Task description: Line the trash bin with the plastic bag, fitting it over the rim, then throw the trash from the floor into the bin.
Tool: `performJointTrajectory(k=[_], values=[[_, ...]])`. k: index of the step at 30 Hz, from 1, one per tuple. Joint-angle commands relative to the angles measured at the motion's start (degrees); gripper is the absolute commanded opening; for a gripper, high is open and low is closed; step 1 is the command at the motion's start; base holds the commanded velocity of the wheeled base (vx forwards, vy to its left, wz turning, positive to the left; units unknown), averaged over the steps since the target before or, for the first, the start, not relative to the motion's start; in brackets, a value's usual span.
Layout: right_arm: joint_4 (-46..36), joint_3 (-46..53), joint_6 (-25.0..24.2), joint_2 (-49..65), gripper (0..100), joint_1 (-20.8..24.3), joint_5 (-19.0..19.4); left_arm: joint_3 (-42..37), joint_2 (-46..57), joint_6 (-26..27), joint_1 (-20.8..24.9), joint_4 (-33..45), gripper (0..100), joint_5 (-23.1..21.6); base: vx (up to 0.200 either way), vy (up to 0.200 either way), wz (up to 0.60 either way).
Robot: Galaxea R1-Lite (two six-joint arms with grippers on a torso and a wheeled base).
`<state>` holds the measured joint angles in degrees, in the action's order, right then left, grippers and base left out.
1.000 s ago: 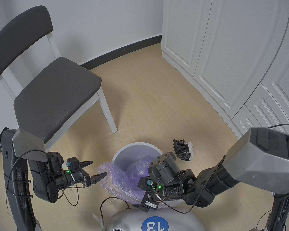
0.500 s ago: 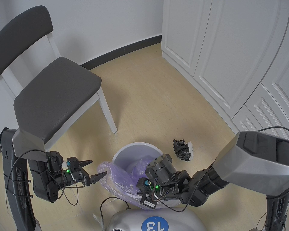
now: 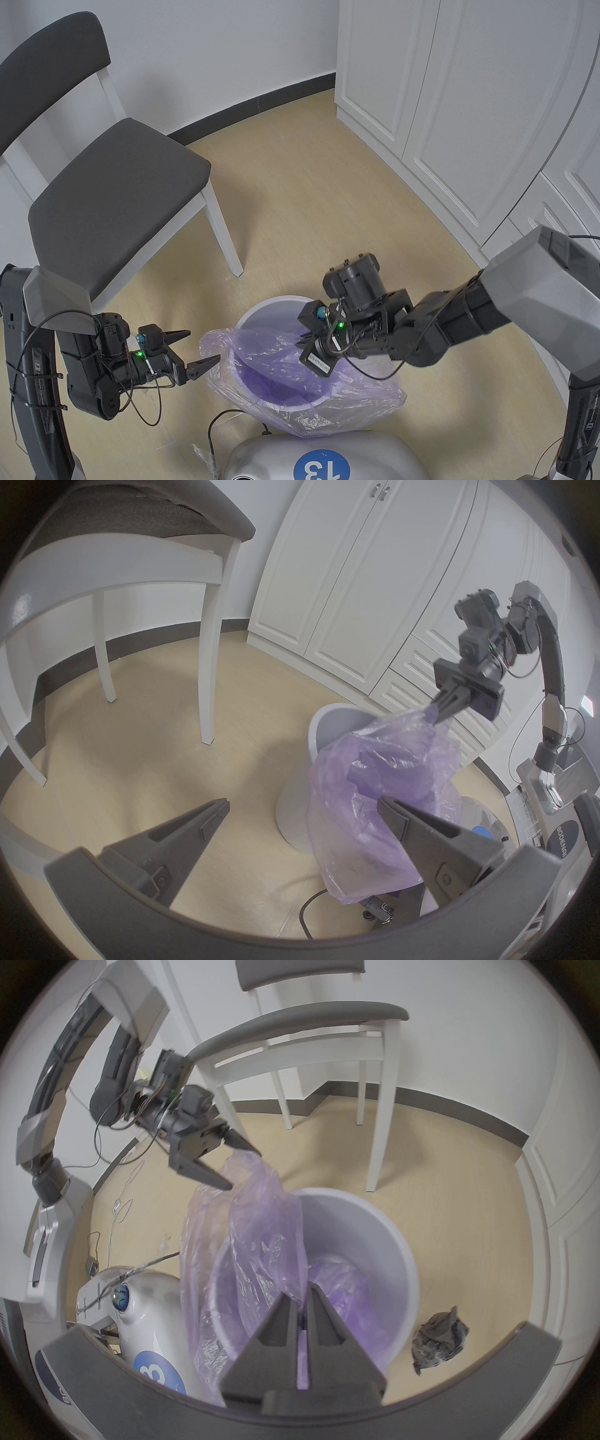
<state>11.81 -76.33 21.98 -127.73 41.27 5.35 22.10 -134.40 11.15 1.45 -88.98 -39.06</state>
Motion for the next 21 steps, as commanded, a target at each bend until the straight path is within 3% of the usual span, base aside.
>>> performJointTrajectory(k=[1, 11, 21], values=[[-7.86, -13.15, -0.27, -0.32, 0, -3.56, -0.08, 0.75, -0.51, -0.26, 1.36, -1.02, 100, 0.56, 0.0, 0.0, 0.0], [-14.36, -29.5, -1.76, -8.15, 0, -5.23, -0.87, 0.49, 2.92, -0.96, 1.36, -1.02, 100, 0.65, 0.0, 0.0, 0.0], [-14.54, -34.42, -3.79, -12.63, 0, -5.23, -1.05, 0.57, 3.27, -1.05, 1.27, -1.02, 100, 0.65, 0.0, 0.0, 0.0]])
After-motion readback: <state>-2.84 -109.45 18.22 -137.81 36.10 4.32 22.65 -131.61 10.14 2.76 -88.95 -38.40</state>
